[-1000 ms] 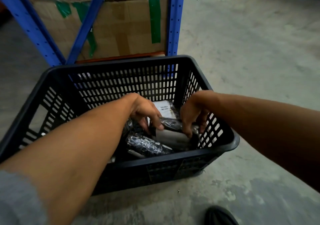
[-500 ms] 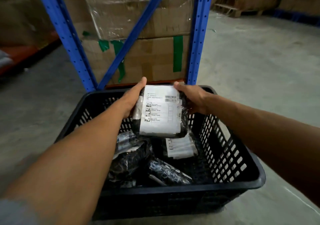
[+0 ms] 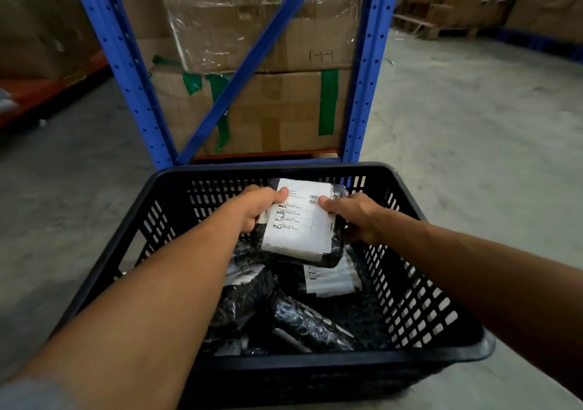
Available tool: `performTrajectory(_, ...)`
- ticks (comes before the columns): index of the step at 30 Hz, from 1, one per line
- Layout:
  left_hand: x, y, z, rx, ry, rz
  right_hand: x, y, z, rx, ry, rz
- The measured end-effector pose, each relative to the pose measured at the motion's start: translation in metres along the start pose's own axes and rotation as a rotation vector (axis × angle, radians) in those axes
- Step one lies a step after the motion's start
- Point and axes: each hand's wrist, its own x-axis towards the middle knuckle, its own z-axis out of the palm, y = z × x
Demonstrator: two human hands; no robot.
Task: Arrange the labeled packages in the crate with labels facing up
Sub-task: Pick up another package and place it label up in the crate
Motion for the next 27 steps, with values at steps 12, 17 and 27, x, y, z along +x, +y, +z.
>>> performTrajectory(12,-0.007,-0.006,0.039,0.326,-0.218,-0.314,0.013,0.022,-0.015,-0.168,0.029,0.109)
performTrajectory(17,0.002,-0.019,0.048,0.391,-0.182,-0.337,0.01,0.028,-0.013,-0.281,-0.047,0.181)
performTrajectory(27,0.02,-0.045,0.064,0.439,-0.147,-0.322,0.033,0.047,0.005,-0.487,-0.013,0.184)
